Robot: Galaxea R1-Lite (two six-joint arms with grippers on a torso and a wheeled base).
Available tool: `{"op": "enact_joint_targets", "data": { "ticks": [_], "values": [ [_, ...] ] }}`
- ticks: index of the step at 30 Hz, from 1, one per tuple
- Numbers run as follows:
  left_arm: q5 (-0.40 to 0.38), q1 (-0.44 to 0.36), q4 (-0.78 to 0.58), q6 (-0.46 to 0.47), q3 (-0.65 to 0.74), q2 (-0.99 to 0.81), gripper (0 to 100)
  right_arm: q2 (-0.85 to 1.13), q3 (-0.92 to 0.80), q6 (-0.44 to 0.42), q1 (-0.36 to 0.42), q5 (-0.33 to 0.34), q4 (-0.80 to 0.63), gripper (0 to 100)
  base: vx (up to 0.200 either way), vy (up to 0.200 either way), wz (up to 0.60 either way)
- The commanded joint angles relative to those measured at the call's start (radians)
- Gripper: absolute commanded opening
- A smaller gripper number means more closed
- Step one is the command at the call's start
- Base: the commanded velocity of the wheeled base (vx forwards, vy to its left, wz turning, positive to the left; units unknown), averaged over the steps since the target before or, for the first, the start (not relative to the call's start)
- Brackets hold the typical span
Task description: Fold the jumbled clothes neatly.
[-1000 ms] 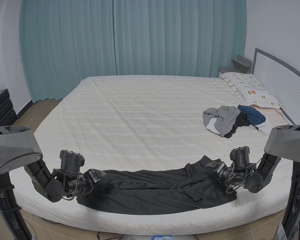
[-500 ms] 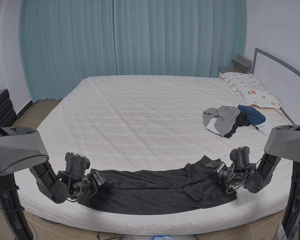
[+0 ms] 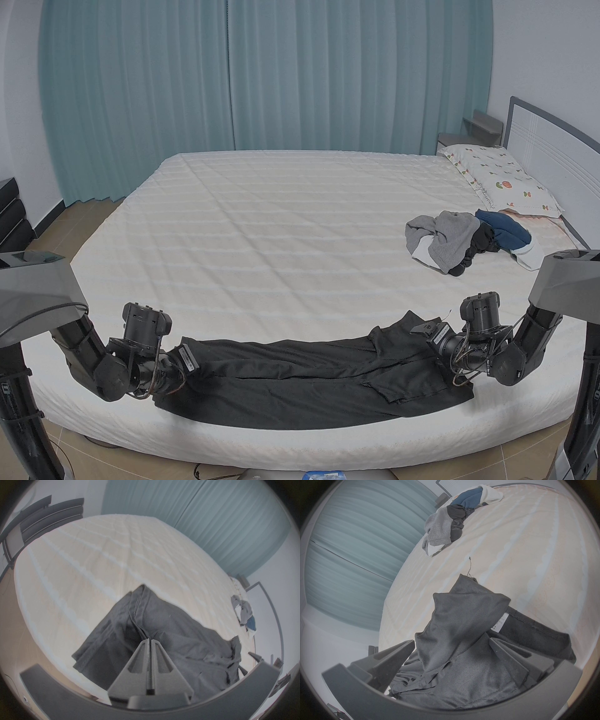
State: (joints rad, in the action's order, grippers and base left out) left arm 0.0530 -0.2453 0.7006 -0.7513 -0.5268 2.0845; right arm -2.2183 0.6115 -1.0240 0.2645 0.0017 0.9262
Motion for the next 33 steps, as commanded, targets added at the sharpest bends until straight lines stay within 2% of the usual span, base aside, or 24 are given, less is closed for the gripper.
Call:
{"op": "enact_joint_targets", "data": {
  "ticks": [1, 5, 13, 21, 33],
  "values": [
    [0.001, 0.041, 0.030, -0.005, -0.016, -0.063, 0, 0.009, 0.011, -0.004, 0.009, -0.002, 0.000, 100, 0.000, 0.000, 0.00],
    [-0.004, 0.077, 0.076, -0.008, -0.016, -0.090, 0, 0.012, 0.021, -0.059, 0.025, -0.003, 0.000, 100, 0.000, 0.000, 0.00],
    [0.004, 0.081, 0.154, -0.017, -0.015, -0.092, 0, -0.049, 0.063, -0.068, 0.035, -0.045, -0.001, 100, 0.000, 0.000, 0.00],
    [0.007, 0.093, 0.252, -0.053, -0.013, -0.080, 0, -0.089, 0.082, -0.079, 0.035, -0.055, 0.000, 100, 0.000, 0.000, 0.00],
    [0.007, 0.101, 0.257, -0.053, -0.016, -0.081, 0, -0.080, 0.106, -0.102, 0.035, -0.100, -0.003, 100, 0.000, 0.000, 0.00]
  ]
}}
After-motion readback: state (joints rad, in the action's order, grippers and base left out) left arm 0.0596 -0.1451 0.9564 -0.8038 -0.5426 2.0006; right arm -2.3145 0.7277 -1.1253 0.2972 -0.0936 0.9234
